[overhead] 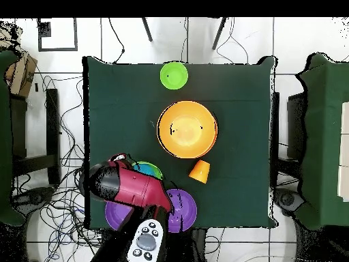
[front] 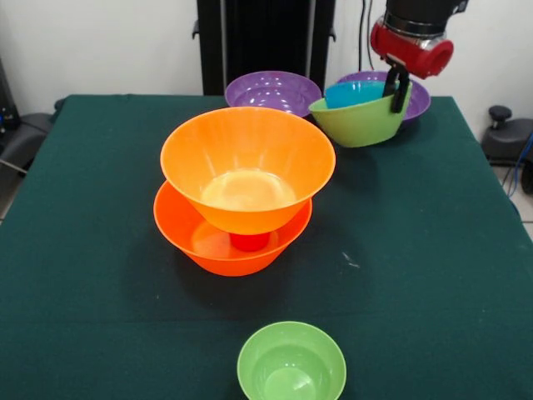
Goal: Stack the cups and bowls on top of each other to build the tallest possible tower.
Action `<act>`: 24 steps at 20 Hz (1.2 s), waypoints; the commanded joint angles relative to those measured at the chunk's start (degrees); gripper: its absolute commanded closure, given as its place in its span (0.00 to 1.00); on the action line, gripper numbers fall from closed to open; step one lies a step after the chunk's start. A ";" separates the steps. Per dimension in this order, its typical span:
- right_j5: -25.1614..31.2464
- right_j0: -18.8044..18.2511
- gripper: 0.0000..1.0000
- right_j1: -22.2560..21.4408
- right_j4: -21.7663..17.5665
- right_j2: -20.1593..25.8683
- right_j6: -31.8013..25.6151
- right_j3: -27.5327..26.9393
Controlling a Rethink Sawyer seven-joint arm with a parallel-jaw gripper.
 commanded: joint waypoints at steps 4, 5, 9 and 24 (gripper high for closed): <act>10.65 1.04 1.00 -4.45 -2.73 1.60 4.42 -0.07; 10.58 1.27 1.00 -4.21 -2.64 1.74 4.62 -0.12; 16.48 1.72 1.00 -8.12 -3.86 -0.32 4.14 -1.29; 27.55 1.94 1.00 -11.08 -7.16 -3.99 2.29 -6.59</act>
